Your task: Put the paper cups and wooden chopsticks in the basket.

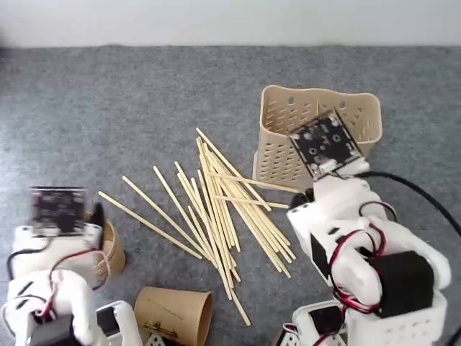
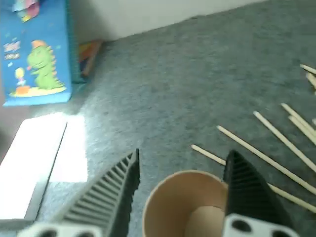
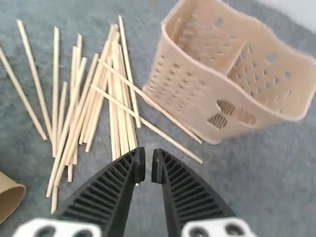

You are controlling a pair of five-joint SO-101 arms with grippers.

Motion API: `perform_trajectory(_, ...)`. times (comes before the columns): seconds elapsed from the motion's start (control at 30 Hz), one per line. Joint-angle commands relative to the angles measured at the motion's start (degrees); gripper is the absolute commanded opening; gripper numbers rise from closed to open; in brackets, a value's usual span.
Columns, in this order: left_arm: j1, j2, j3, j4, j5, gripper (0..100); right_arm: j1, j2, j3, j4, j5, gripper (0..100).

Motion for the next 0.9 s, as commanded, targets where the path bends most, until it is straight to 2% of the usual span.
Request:
perform_trajectory(0.0,7.91,6.15,-6.81,7.38,-3.52,26,6.9,-4.09,5.54,2.33,0.18,4.3)
perform_trajectory(0.2,17.58,24.44,-15.52,17.14,-3.78,26,19.03,-10.86,16.79,2.24,0.18,4.3)
perform_trajectory(0.43,26.55,35.96,-20.44,17.23,-2.46,23,29.49,-18.86,21.45,1.8,0.53,4.2)
perform_trajectory(0.67,39.74,45.8,-19.91,17.23,-2.46,23,31.16,-24.66,27.34,0.22,0.18,4.2)
perform_trajectory(0.87,46.77,53.45,-20.26,17.23,-2.46,24,35.47,-25.71,29.63,-2.15,0.09,4.2)
